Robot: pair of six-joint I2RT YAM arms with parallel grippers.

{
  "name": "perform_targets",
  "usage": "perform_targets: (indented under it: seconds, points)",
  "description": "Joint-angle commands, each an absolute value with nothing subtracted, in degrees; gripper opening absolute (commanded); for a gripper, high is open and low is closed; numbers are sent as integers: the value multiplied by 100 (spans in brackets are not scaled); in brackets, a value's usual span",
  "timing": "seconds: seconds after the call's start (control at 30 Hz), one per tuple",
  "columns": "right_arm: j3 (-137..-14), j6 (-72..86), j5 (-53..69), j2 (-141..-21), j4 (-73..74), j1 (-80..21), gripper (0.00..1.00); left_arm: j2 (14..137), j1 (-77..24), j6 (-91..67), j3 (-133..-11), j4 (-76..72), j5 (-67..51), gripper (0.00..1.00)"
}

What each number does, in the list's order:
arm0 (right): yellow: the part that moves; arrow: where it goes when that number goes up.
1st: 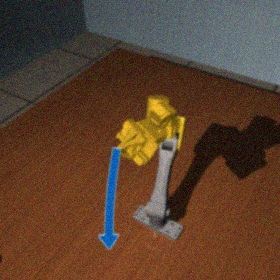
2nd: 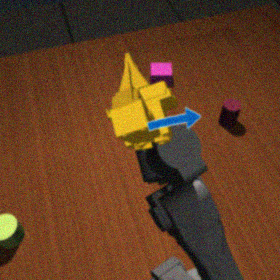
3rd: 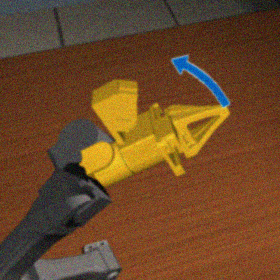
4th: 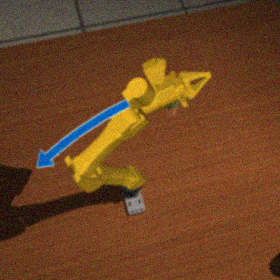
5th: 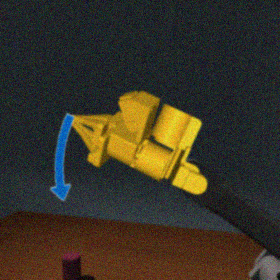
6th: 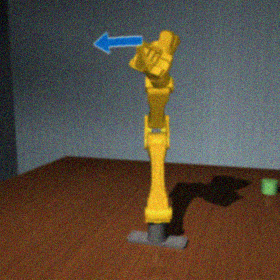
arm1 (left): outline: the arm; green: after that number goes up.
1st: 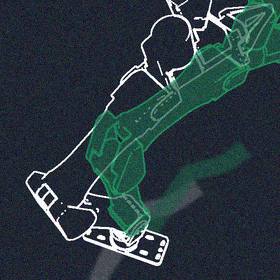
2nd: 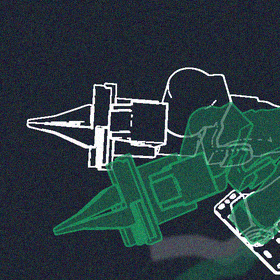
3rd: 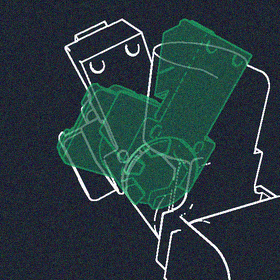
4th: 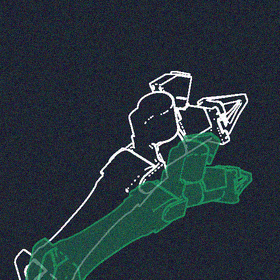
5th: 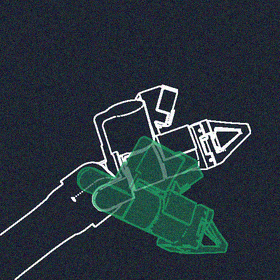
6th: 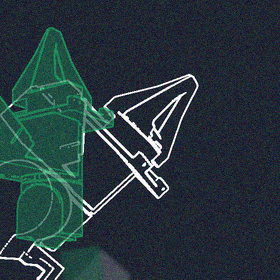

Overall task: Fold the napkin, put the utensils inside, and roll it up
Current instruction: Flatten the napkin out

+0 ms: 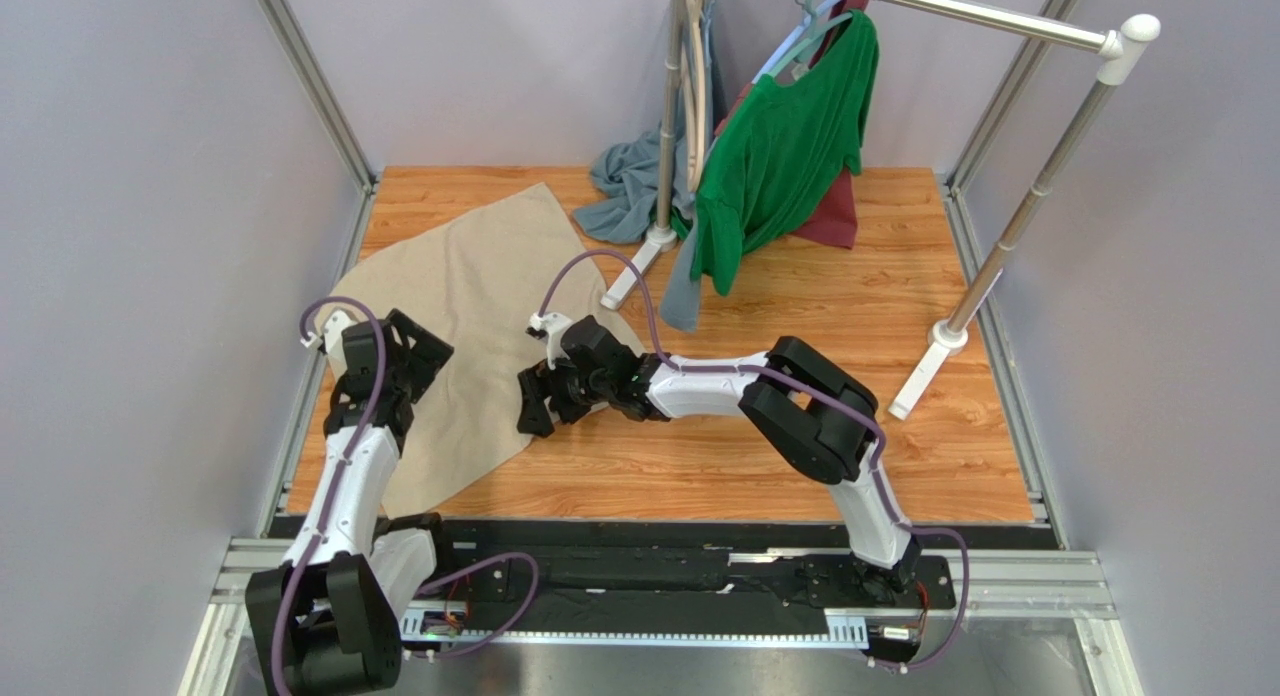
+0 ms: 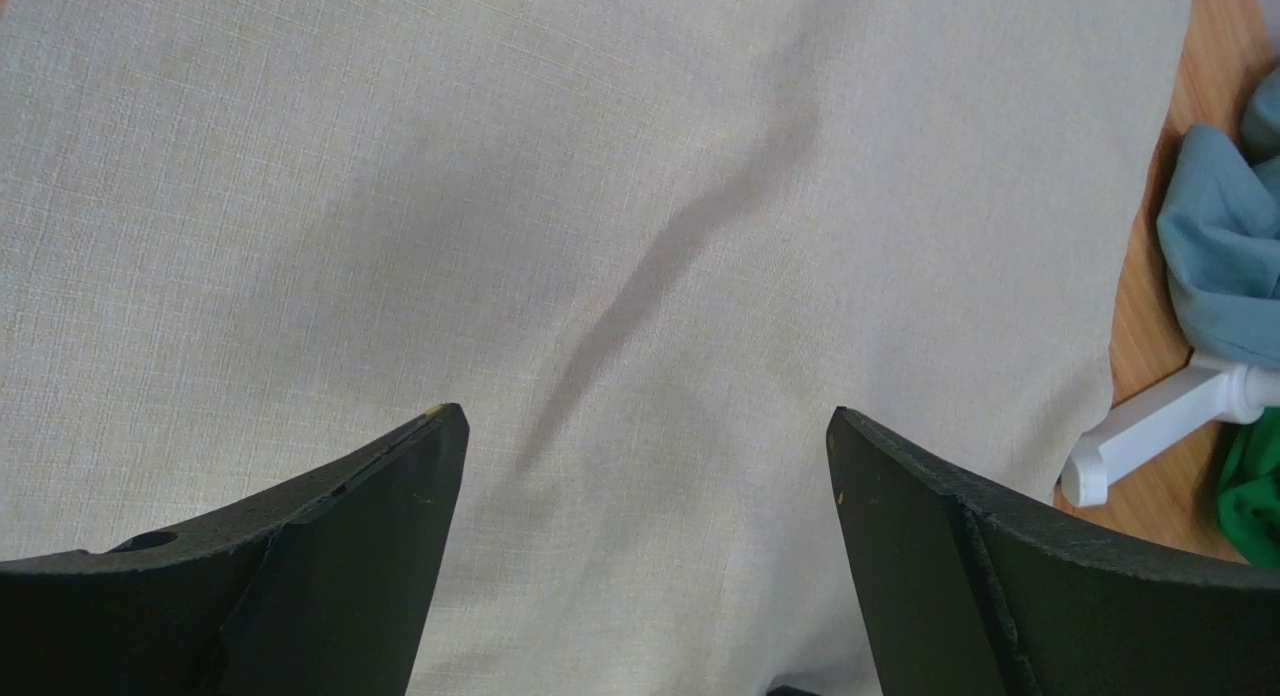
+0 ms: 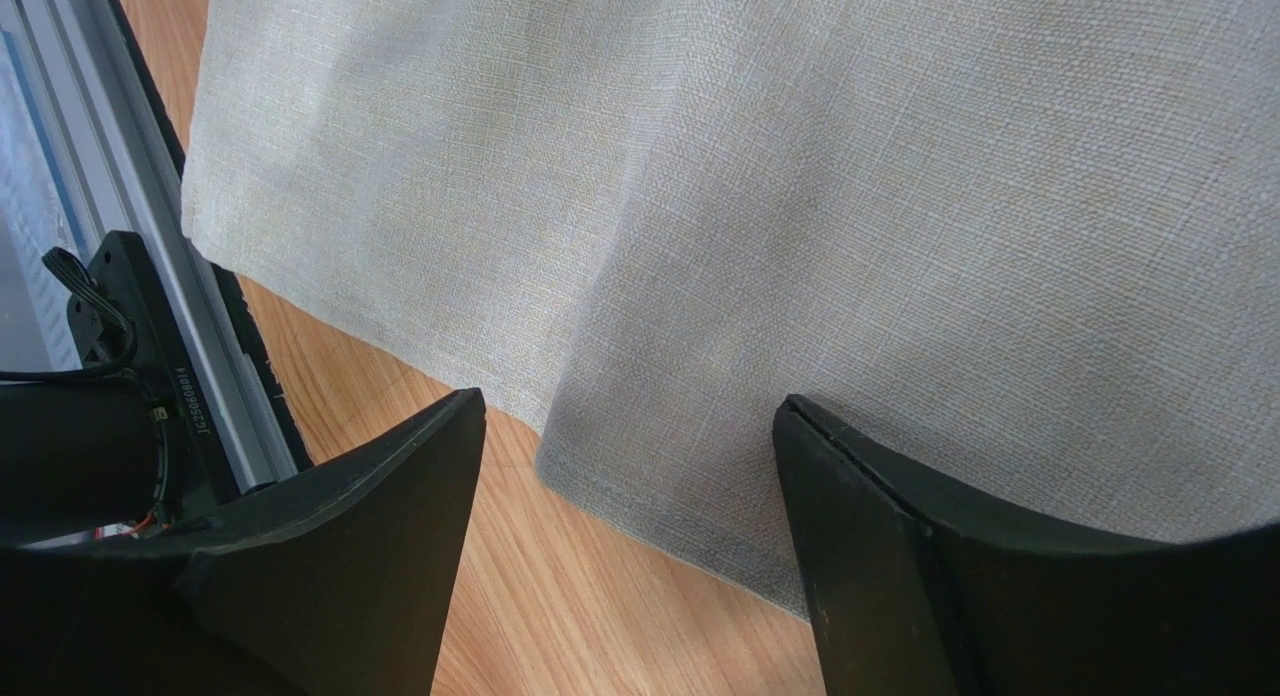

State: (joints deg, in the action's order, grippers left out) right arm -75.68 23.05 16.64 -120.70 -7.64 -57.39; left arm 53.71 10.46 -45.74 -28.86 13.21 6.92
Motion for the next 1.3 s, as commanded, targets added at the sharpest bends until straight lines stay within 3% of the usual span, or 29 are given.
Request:
perform_targets:
  seconds: [0.0,0.37,0.63,0.8,1.0,1.27]
  points:
    - [-7374,2610,1644,-12050,-844,-5871,76,5607,1292,-4579,-3146,888,448,99]
    - [-6961,3023,1301,-11575,-659,-6214,76,5748,1380,-4395,-3357,791,396,99]
    - [-7101,2156,669,-10540,-89,-6214,77,5388,1117,-3860,-3295,475,-106,92]
    - [-7119,1916,-437,-9976,913,-6021,78,5510,319,-3551,-3445,378,-167,90]
    - [-6505,2293,-772,-9739,1309,-5292,76,5712,-684,-2989,-3498,114,-299,87]
    - [-5362,2601,-1142,-8738,1327,-4589,75,6826,-2914,-2575,-3946,-210,-9,82]
